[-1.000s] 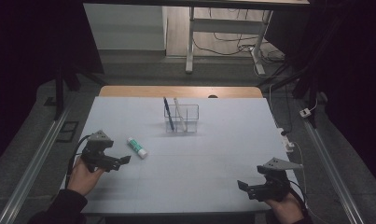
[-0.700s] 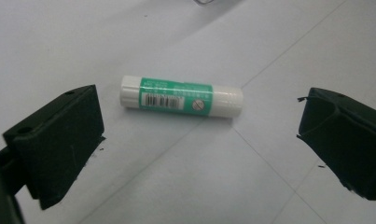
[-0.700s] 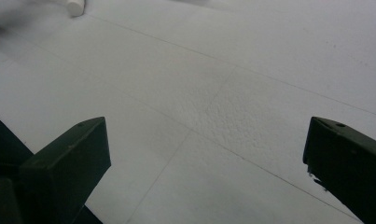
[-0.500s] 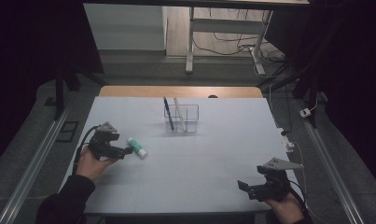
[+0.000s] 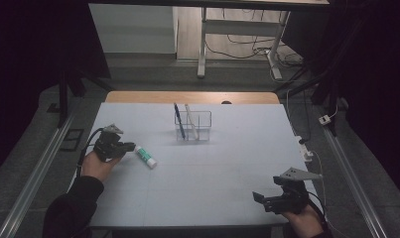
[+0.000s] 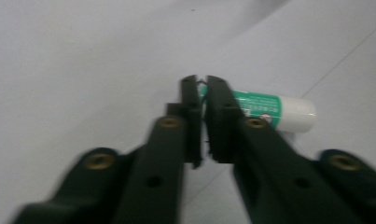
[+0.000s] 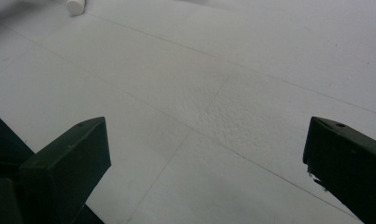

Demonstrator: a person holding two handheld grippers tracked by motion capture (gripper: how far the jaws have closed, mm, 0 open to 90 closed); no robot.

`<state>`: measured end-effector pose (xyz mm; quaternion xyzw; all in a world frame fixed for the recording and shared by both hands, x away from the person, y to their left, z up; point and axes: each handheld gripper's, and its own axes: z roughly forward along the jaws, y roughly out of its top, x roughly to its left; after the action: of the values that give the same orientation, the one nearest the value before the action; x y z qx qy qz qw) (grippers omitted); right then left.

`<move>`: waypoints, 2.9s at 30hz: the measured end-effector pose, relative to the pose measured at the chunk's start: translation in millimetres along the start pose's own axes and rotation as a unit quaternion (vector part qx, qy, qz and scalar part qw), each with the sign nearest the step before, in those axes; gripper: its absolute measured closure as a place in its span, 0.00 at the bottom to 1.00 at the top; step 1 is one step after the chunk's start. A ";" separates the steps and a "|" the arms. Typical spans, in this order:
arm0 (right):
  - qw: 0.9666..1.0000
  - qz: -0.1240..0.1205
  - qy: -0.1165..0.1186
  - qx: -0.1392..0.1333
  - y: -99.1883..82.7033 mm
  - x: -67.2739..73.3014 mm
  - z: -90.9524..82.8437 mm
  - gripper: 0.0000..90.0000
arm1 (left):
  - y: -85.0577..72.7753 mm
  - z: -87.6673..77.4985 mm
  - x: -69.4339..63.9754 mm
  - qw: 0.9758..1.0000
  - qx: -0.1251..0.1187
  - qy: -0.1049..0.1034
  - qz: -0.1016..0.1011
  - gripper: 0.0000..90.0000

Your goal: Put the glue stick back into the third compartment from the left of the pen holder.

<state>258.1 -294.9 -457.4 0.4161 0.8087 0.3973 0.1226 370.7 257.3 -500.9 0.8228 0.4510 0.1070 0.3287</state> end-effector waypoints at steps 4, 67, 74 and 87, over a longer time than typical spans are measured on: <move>1.000 0.000 0.000 0.000 0.0 -0.2 0.1 0.00 | 1.3 10.1 9.0 1.000 0.021 0.011 -0.007 0.98; 1.000 -0.003 0.009 -0.006 0.0 -0.9 -0.7 0.00 | -13.7 20.8 -32.5 0.987 0.123 -0.055 0.090 0.98; 1.000 -0.003 0.009 -0.006 0.0 -0.9 -0.7 0.00 | -14.1 20.5 -48.0 0.983 0.127 -0.072 0.113 0.98; 1.000 -0.003 0.009 -0.005 0.2 -0.4 -0.7 0.00 | -14.6 20.9 -80.8 0.978 0.136 -0.098 0.124 0.98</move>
<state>258.1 -295.5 -456.9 0.4094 0.8089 0.4048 0.1191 324.7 187.9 -516.4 0.9159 0.3212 0.0035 0.2409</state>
